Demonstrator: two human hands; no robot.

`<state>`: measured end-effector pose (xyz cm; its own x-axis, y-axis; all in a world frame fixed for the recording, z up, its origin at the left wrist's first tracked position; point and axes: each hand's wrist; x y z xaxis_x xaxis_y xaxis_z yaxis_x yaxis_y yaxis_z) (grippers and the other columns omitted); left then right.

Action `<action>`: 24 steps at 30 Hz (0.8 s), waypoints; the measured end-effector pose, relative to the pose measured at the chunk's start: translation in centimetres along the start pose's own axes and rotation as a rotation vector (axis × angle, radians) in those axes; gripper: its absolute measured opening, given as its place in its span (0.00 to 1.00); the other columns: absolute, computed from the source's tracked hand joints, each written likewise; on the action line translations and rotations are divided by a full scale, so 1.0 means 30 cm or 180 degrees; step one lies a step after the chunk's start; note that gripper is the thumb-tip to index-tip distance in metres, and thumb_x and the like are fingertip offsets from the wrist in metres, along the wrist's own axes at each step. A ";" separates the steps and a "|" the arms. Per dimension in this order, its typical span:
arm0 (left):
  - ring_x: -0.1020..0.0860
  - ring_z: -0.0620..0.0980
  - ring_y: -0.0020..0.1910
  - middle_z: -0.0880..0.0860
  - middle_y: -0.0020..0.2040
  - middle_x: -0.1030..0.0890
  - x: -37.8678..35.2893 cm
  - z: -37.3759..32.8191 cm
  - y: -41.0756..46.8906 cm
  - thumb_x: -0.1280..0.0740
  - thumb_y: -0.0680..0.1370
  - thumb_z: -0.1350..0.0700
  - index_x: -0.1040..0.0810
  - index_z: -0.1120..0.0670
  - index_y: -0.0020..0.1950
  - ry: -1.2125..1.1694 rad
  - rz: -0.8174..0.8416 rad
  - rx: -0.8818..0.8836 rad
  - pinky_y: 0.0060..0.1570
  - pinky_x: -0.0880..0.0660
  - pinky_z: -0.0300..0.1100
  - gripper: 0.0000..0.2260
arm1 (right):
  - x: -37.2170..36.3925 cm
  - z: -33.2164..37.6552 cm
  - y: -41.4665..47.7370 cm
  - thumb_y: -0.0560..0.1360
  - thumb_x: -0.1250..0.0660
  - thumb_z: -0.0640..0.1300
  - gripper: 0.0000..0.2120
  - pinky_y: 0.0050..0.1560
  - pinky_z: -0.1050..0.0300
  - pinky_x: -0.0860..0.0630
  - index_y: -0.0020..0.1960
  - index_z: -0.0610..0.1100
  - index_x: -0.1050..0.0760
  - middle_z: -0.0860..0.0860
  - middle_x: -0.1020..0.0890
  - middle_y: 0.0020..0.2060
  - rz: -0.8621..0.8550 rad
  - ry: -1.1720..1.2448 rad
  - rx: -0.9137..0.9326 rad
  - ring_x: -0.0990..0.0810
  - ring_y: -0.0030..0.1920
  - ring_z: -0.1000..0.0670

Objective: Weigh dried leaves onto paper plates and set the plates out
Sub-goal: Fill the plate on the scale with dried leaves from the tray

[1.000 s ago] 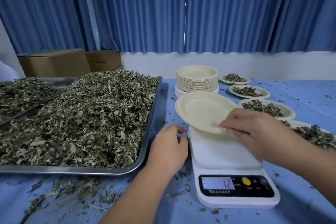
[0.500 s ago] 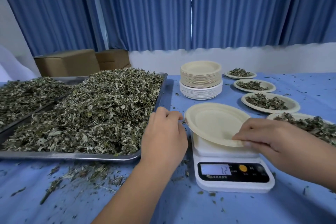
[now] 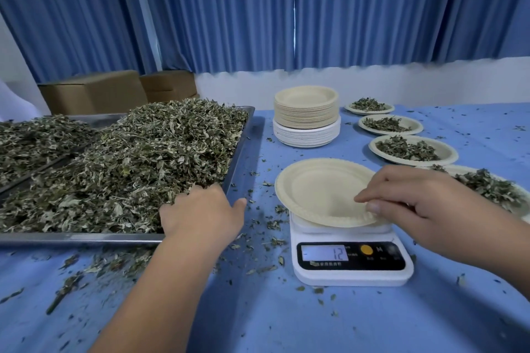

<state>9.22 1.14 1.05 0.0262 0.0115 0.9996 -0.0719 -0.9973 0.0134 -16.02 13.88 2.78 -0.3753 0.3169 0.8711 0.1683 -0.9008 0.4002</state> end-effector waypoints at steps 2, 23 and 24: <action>0.28 0.58 0.62 0.54 0.63 0.28 -0.002 0.002 0.000 0.49 0.78 0.33 0.31 0.51 0.68 -0.0038 0.0021 0.0010 0.55 0.29 0.53 0.27 | 0.000 0.000 0.000 0.73 0.46 0.61 0.22 0.42 0.71 0.31 0.50 0.53 0.17 0.62 0.21 0.44 -0.0091 0.0019 -0.0018 0.23 0.43 0.62; 0.33 0.62 0.65 0.58 0.66 0.32 -0.012 -0.016 -0.022 0.46 0.79 0.36 0.32 0.55 0.69 0.0048 0.0048 0.0199 0.56 0.30 0.54 0.28 | -0.010 -0.055 -0.002 0.76 0.35 0.47 0.09 0.40 0.72 0.34 0.43 0.47 0.17 0.53 0.20 0.39 -0.0697 0.0141 -0.0290 0.25 0.42 0.56; 0.31 0.61 0.64 0.58 0.65 0.30 -0.013 -0.016 -0.022 0.45 0.80 0.37 0.31 0.56 0.68 0.0091 -0.0029 0.0170 0.54 0.29 0.53 0.27 | -0.010 -0.054 -0.002 0.76 0.35 0.47 0.09 0.39 0.72 0.34 0.43 0.48 0.17 0.53 0.20 0.39 -0.0711 0.0144 -0.0286 0.25 0.42 0.55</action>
<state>8.77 1.84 0.67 -0.0018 0.0218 0.9998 -0.0186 -0.9996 0.0218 -17.40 13.34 2.03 -0.4348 0.4995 0.7493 -0.0043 -0.8332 0.5529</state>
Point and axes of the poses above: each hand's wrist, its own y-axis towards the middle knuckle, its own x-axis out of the back of the hand, z = x × y
